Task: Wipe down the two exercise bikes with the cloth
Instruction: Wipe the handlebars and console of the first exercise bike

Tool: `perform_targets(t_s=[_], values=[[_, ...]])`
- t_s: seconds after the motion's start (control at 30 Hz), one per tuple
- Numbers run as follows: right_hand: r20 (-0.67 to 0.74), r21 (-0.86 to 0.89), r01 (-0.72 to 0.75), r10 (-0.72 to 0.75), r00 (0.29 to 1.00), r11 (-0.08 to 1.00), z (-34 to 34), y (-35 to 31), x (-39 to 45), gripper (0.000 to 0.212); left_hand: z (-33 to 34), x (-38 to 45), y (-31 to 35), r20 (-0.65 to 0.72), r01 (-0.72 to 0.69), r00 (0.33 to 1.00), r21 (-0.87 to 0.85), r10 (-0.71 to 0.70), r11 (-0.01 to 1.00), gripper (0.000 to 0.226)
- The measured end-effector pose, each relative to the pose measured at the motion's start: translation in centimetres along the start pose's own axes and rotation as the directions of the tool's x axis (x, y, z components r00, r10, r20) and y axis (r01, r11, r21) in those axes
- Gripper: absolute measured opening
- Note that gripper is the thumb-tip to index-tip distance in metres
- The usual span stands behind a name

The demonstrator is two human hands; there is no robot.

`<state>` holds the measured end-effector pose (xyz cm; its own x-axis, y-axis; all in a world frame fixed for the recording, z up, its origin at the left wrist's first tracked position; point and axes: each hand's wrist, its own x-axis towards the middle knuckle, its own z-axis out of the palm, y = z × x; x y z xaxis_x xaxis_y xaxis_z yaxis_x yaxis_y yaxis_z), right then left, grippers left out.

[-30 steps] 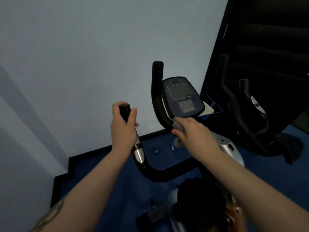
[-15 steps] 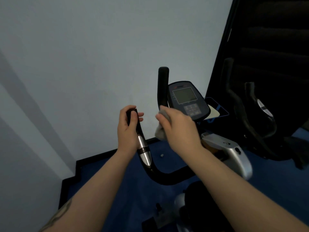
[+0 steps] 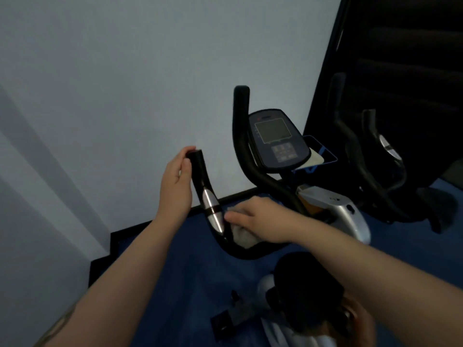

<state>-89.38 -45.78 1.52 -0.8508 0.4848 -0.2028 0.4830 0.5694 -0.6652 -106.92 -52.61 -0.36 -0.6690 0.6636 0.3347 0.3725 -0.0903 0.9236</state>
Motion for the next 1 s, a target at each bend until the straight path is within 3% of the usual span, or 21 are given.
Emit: perform_targets(t_s=[0.1, 0.17, 0.27, 0.4, 0.53, 0.63, 0.73, 0.83, 1.0], values=[[-0.214, 0.139, 0.044, -0.014, 0.977, 0.989, -2.4, 1.7, -1.7, 0.026, 1.1, -1.8, 1.4, -0.043, 0.112, 0.993, -0.046, -0.114, 0.993, 0.046], [-0.33, 0.231, 0.097, -0.016, 0.944, 0.968, -3.7, 2.5, -3.4, 0.028, 2.5, -4.6, 2.5, -0.094, 0.091, 0.992, 0.016, -0.089, 0.996, 0.059], [-0.307, 0.219, 0.118, -0.046, 0.951, 0.968, -3.8, 4.0, -5.5, 0.038, 4.9, -9.6, 3.9, -0.063, -0.022, 0.998, 0.123, 0.03, 0.992, 0.061], [-0.298, 0.159, 0.159, -0.106, 0.949, 0.974, -3.5, 5.3, -7.5, 0.034, 7.1, -14.5, 4.9, 0.071, -0.059, 0.996, 0.126, 0.05, 0.99, 0.049], [-0.257, -0.08, 0.196, -0.21, 0.943, 0.977, -1.3, 4.9, -9.6, 0.028, 8.4, -17.5, 5.4, -0.039, 0.129, 0.991, -0.003, -0.129, 0.992, 0.035], [-0.313, -0.32, 0.231, -0.333, 0.89, 0.919, 1.5, 4.6, -10.1, 0.028, 9.3, -19.9, 5.3, -0.16, 0.208, 0.965, -0.012, -0.208, 0.978, 0.024], [-0.348, -0.188, 0.146, -0.205, 0.915, 0.971, 1.2, 4.8, -10.4, 0.029, 9.4, -20.6, 5.6, -0.099, 0.268, 0.958, -0.019, -0.269, 0.963, 0.02], [-0.361, -0.24, 0.072, -0.158, 0.919, 0.968, 1.2, 5.6, -12.0, 0.029, 8.8, -20.3, 5.8, 0.04, 0.283, 0.958, 0.009, -0.283, 0.959, 0.026], [-0.381, -0.024, -0.064, 0.05, 0.923, 0.998, 0.8, 6.3, -13.5, 0.03, 8.0, -20.5, 5.3, 0.127, 0.307, 0.943, 0.026, -0.308, 0.951, 0.03]])
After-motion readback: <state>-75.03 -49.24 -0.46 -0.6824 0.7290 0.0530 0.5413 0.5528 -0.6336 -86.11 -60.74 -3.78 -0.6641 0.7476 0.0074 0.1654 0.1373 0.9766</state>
